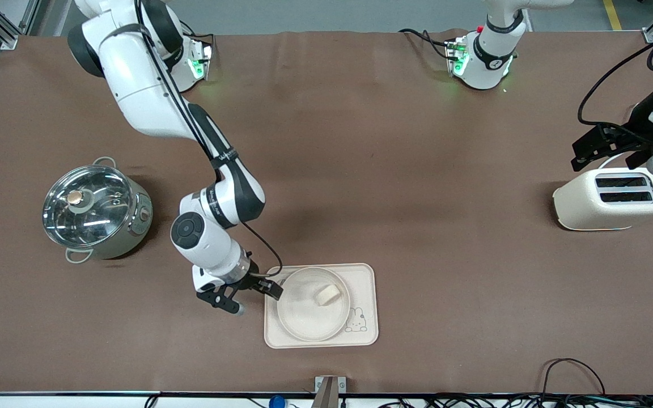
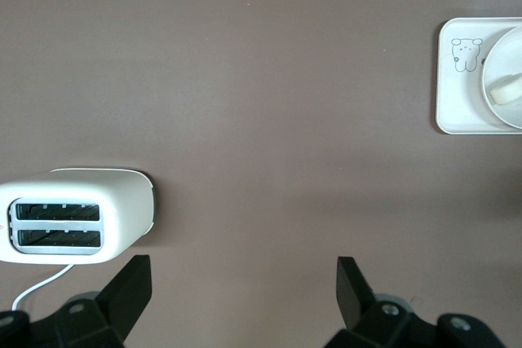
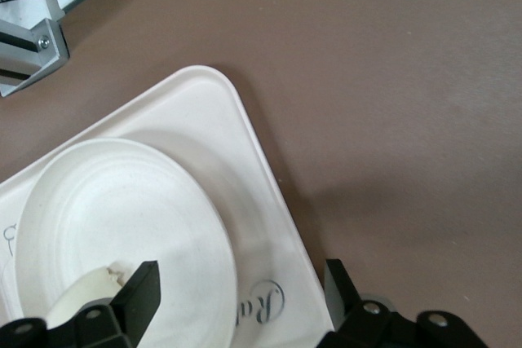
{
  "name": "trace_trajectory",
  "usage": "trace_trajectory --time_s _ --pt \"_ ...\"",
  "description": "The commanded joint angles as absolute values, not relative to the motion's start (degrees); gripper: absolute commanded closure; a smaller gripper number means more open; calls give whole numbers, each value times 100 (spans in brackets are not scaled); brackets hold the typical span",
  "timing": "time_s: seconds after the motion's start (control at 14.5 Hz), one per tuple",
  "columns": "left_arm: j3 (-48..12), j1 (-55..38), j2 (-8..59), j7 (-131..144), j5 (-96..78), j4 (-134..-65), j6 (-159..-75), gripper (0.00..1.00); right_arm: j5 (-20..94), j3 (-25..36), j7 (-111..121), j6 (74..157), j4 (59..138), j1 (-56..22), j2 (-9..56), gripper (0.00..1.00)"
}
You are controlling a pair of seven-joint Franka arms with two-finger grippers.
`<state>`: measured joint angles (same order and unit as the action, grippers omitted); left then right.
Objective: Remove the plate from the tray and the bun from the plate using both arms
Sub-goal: 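Move the right gripper from the pot to the plate rim and grasp it, then lift the plate with bun off the tray and set it beyond the tray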
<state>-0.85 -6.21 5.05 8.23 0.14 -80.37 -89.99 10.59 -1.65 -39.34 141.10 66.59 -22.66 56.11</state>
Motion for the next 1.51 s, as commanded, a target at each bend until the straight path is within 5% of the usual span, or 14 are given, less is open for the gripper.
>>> trace_trajectory --time_s 0.0,0.69,0.89,1.31,1.44 --pt "-53 -633 536 800 -53 -7945 -8903 0 1160 -158 -4008 14045 6030 -2346 6081 19" --pt "-53 -598 536 782 -53 -7954 -8903 0 1151 -149 -3841 14519 5985 -2505 6381 58" --pt "-53 -598 536 782 -53 -7954 -8903 0 1151 -149 -3788 14537 5985 -2505 6425 98" --pt "-53 -598 536 782 -53 -7963 -8895 0 1370 -657 -3797 14528 6073 -2312 6101 100" --pt "-53 -589 536 782 -53 -7963 -8895 0 1380 -860 -3771 14659 6737 -2294 5672 100"
